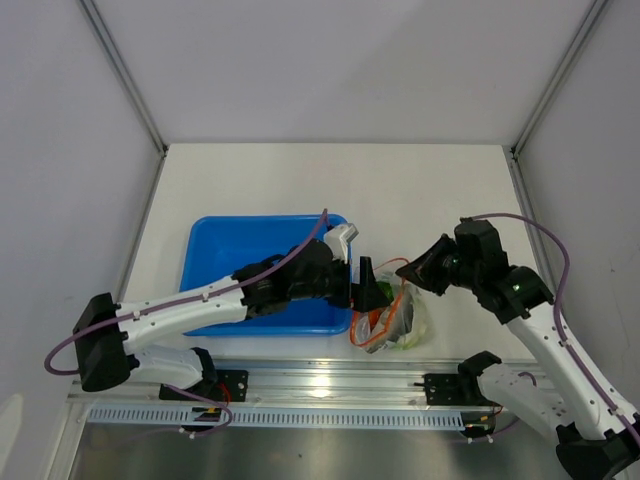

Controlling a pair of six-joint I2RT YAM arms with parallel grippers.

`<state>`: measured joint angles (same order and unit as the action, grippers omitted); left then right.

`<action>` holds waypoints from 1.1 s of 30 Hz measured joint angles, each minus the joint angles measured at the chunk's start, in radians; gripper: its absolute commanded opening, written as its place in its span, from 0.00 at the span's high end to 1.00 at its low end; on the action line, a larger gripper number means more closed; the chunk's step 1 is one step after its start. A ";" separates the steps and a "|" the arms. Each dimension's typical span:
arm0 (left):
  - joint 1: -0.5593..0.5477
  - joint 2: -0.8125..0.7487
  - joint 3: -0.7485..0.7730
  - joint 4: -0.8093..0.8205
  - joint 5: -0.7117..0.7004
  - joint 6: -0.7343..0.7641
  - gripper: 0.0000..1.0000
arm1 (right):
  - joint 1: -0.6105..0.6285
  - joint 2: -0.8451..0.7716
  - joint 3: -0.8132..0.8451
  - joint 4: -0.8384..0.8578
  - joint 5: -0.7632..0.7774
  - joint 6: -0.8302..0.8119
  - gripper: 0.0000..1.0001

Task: Place the food in the zip-top bag and seal the zipper
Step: Place the zipper food storage bag at the center of the board.

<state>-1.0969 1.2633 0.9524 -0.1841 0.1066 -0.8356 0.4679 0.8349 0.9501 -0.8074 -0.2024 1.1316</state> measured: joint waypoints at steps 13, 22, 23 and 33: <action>-0.054 0.054 0.075 0.034 -0.036 -0.055 0.00 | 0.035 0.095 0.038 0.005 0.081 -0.016 1.00; -0.131 0.214 0.280 -0.124 -0.196 -0.045 0.00 | 0.061 0.117 0.080 0.005 0.090 -0.017 1.00; -0.140 0.225 0.296 -0.138 -0.224 -0.045 0.01 | 0.061 0.117 0.081 0.005 0.090 -0.017 1.00; -0.171 0.275 0.299 -0.176 -0.354 -0.046 0.13 | 0.066 0.093 0.080 -0.003 0.099 0.002 1.00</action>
<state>-1.2675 1.5387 1.2510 -0.3599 -0.2470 -0.8818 0.5339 0.9283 1.0306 -0.8108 -0.1036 1.1339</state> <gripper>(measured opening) 0.963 0.006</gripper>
